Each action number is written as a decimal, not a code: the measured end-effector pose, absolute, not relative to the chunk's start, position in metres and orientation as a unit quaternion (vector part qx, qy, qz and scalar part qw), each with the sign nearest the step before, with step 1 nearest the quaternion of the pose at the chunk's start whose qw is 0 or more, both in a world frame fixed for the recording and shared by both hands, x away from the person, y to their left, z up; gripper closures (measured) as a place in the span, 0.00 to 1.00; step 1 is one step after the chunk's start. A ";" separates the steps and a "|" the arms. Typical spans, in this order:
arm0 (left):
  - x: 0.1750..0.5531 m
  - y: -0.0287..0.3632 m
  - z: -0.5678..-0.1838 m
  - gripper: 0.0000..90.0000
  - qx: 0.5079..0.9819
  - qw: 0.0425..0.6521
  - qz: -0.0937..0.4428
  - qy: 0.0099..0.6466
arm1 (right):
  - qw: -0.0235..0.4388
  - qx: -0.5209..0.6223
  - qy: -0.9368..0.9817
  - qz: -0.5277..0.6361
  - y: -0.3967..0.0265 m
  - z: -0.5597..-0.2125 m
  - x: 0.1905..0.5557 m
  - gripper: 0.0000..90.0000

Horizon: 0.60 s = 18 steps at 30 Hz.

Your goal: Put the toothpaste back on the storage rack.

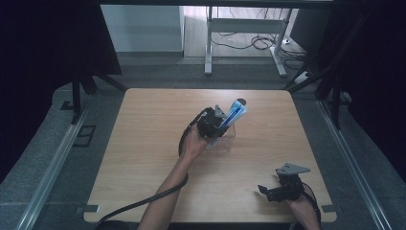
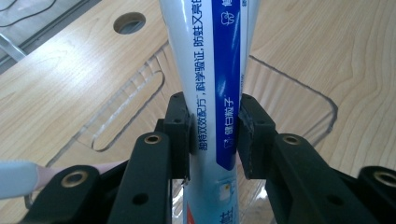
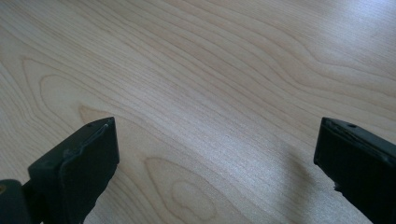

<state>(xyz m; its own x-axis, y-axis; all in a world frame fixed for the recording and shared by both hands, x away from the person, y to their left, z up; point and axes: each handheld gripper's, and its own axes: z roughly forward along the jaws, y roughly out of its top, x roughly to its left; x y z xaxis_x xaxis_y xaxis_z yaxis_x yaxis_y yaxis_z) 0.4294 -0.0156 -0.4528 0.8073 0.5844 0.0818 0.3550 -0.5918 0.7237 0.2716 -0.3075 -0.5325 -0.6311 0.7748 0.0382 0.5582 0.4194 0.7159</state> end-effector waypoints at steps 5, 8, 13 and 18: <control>0.427 -0.015 -0.454 0.75 0.885 0.353 0.156 0.261 | 0.148 0.401 0.831 0.358 -0.307 -0.533 0.272 0.00; 0.424 -0.016 -0.455 0.75 0.889 0.344 0.157 0.257 | 0.148 0.400 0.831 0.356 -0.306 -0.534 0.272 0.00; 0.423 -0.016 -0.455 0.74 0.889 0.344 0.160 0.257 | 0.147 0.399 0.833 0.355 -0.306 -0.534 0.272 0.00; 0.423 -0.014 -0.454 0.71 0.886 0.351 0.155 0.261 | 0.147 0.400 0.832 0.355 -0.306 -0.534 0.272 0.00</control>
<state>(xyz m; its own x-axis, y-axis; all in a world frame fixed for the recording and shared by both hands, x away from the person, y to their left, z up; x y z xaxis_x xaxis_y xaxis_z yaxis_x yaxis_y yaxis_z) 0.4233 -0.0142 -0.4543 0.8154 0.5716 0.0918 0.3530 -0.6166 0.7037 0.2719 -0.3062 -0.5341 -0.6362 0.7705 0.0397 0.5620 0.4276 0.7080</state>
